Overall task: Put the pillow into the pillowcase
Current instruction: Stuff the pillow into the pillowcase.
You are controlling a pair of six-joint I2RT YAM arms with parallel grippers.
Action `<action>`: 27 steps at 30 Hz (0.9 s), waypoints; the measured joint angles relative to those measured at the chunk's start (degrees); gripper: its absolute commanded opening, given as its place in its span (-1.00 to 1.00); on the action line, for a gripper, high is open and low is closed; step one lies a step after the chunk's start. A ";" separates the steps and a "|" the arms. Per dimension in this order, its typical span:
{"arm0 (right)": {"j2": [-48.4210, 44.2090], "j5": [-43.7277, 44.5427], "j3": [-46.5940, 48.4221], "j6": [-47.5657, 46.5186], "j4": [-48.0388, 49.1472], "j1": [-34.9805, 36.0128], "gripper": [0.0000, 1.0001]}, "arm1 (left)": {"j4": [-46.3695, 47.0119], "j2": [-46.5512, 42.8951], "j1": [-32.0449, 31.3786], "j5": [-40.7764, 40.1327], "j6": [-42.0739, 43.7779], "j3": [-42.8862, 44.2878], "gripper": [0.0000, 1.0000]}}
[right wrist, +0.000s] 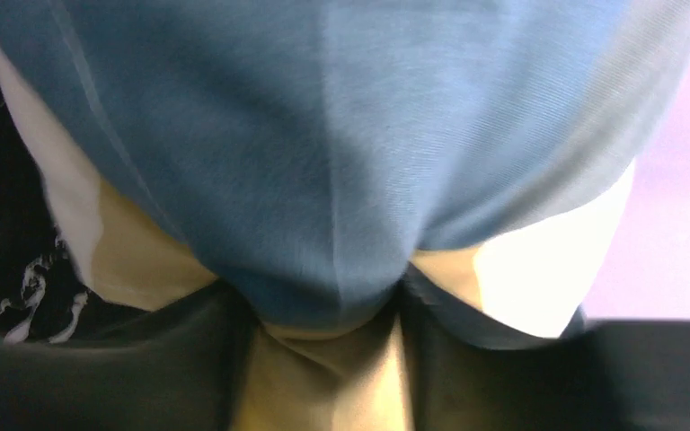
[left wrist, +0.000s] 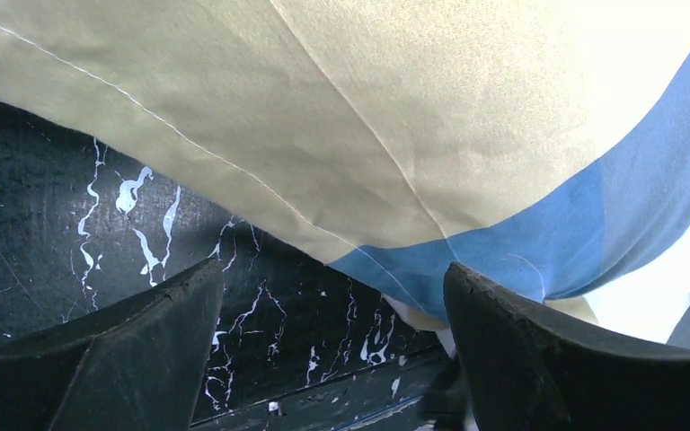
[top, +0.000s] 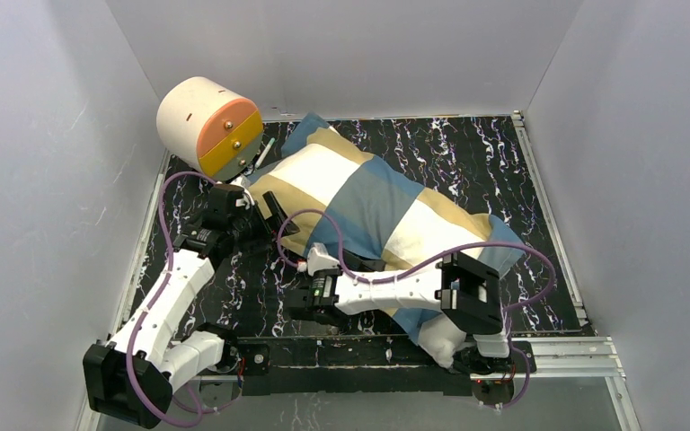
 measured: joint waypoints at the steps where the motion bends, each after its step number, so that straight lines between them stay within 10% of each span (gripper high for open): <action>1: -0.04 0.59 0.02 0.37 -0.55 -0.28 -0.59 | -0.02 -0.11 0.07 0.04 0.00 0.00 0.76; 3: -1.11 2.21 0.55 1.64 -1.22 -1.07 -0.97 | -0.04 -0.24 0.33 0.46 -0.02 0.02 0.73; 9: -9.62 -4.09 5.31 -4.48 4.94 -5.86 -0.97 | -0.11 0.39 1.49 8.02 -1.62 3.89 0.64; 21: -23.87 -46.25 22.58 -16.57 18.29 -26.05 -0.97 | -2.27 2.08 1.49 7.82 9.11 22.67 0.50; 27: -32.79 -76.65 1.01 -11.37 33.07 -51.95 -0.93 | 0.76 2.36 1.42 8.83 14.53 23.91 0.43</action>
